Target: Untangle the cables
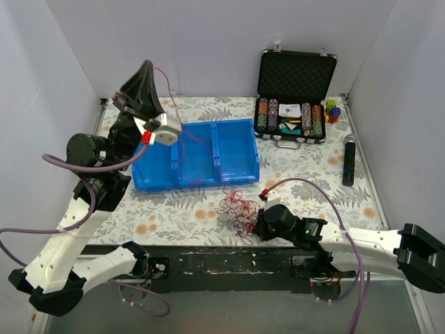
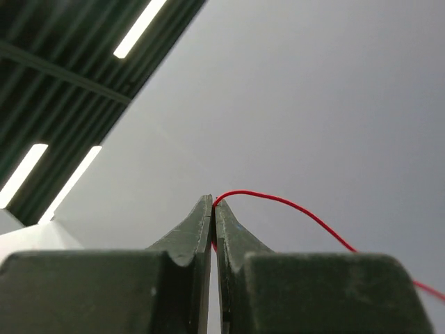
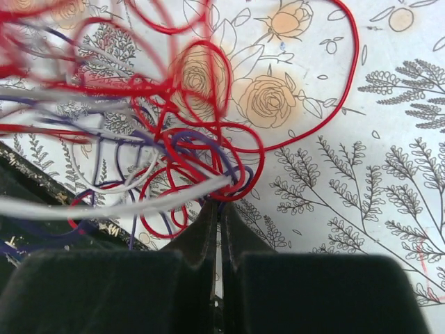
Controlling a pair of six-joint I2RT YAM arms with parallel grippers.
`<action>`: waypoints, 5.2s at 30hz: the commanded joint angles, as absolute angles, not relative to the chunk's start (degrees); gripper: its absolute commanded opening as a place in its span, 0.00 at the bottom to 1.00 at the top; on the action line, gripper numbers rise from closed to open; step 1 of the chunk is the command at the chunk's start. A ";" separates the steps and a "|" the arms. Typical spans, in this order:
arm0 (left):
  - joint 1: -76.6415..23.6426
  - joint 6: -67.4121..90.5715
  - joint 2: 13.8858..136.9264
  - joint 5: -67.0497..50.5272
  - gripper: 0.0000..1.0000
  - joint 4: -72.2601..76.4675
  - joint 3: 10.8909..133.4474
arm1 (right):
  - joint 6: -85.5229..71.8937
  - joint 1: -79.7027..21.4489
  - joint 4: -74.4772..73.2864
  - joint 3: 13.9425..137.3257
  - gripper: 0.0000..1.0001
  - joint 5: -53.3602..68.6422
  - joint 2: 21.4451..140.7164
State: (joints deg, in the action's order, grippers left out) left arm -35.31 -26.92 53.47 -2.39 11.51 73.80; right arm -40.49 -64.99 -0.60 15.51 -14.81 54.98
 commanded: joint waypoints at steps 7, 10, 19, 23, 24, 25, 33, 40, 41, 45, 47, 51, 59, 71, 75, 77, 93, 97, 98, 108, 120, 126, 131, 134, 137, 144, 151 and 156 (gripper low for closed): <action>-34.98 -40.34 65.46 5.62 0.00 26.90 98.67 | -43.68 -65.21 -8.61 15.29 0.01 -18.81 55.46; -34.98 -38.77 68.11 5.80 0.00 21.47 105.98 | -43.86 -65.21 -8.62 15.38 0.01 -19.16 55.28; -34.98 -35.35 63.55 5.97 0.00 20.22 97.82 | -44.12 -65.21 -7.21 14.06 0.01 -18.81 52.56; -34.98 -32.96 63.02 7.03 0.00 20.03 96.07 | -44.03 -65.30 -7.12 13.89 0.01 -18.72 51.68; -35.07 -32.70 62.76 6.86 0.00 20.21 95.11 | -44.12 -65.22 -6.86 13.89 0.01 -18.63 51.51; -34.98 -32.70 62.49 6.59 0.00 20.21 94.31 | -44.03 -65.30 -6.77 13.71 0.01 -18.72 51.59; -34.98 -34.10 61.61 6.15 0.00 22.94 88.60 | -44.21 -65.21 -6.59 13.71 0.01 -18.37 50.80; -34.98 -35.68 61.96 5.62 0.00 25.92 85.44 | -44.65 -65.22 -6.59 13.27 0.01 -18.28 50.27; -34.98 -35.68 62.14 5.89 0.00 26.71 84.99 | -44.65 -65.21 -6.59 13.36 0.01 -18.28 50.19; -33.75 -34.55 62.84 8.17 0.00 28.56 82.80 | -44.74 -65.21 -6.50 13.36 0.01 -18.19 49.40; -31.30 -31.74 63.63 9.49 0.00 29.09 82.01 | -44.56 -65.21 -6.59 13.45 0.01 -18.19 48.96; -23.92 -24.02 64.69 9.67 0.00 27.69 80.16 | -44.39 -65.21 -7.03 13.97 0.01 -18.28 48.34; -16.62 -15.21 63.55 6.68 0.00 25.49 70.59 | -44.47 -65.21 -7.12 14.15 0.01 -18.02 47.64; -13.54 -8.97 66.09 9.31 0.00 24.08 65.74 | -44.65 -65.30 -6.42 13.01 0.01 -17.67 47.02; -13.18 -7.91 64.96 8.88 0.00 23.73 62.24 | -44.82 -65.21 -6.42 12.57 0.01 -17.75 46.41; -13.27 -7.82 63.46 7.56 0.00 23.29 60.13 | -44.83 -65.21 -6.42 12.39 0.01 -17.67 46.41; -10.29 9.65 62.76 12.05 0.00 15.83 61.43 | -44.56 -65.22 -5.89 12.74 0.01 -17.40 47.81; -9.93 13.62 60.56 9.50 0.00 17.14 61.26 | -44.56 -65.22 -5.89 12.66 0.01 -16.96 47.72; -9.84 14.06 60.64 9.58 0.00 16.70 61.78 | -44.56 -65.21 -5.89 12.66 0.01 -16.96 47.81; -9.58 12.84 58.45 9.14 0.00 15.39 57.93 | -44.82 -65.30 -4.75 12.48 0.01 -16.44 48.51; -8.79 9.58 61.87 10.45 0.00 15.20 49.84 | -45.35 -65.21 -4.13 11.78 0.01 -16.26 47.90; -7.30 11.68 64.42 16.34 0.00 17.14 48.43 | -45.70 -65.21 -4.83 10.90 0.01 -16.35 46.85; -6.15 11.35 63.11 13.37 0.00 15.03 46.59 | -45.97 -65.21 -4.92 10.72 0.01 -16.52 46.93; -6.15 8.88 61.97 12.03 0.00 15.55 44.13 | -46.14 -65.30 -4.22 10.63 0.01 -16.26 47.46; -5.80 8.43 62.05 16.07 0.00 16.34 43.07 | -45.97 -65.22 -3.43 10.81 0.01 -15.82 48.34; -2.81 14.24 56.26 15.65 0.00 11.69 39.73 | -45.62 -65.21 -3.69 11.25 0.01 -15.82 49.39; -2.73 16.43 56.07 17.31 0.00 10.81 39.99 | -46.23 -65.30 -2.81 10.02 0.01 -15.29 48.52; -2.72 19.25 57.57 17.15 0.00 7.40 42.97 | -46.06 -65.22 -3.08 10.19 0.01 -15.29 48.34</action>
State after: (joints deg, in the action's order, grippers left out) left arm -3.01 16.38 57.12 16.88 10.94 39.57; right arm -46.19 -64.99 -1.37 11.40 -15.94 48.31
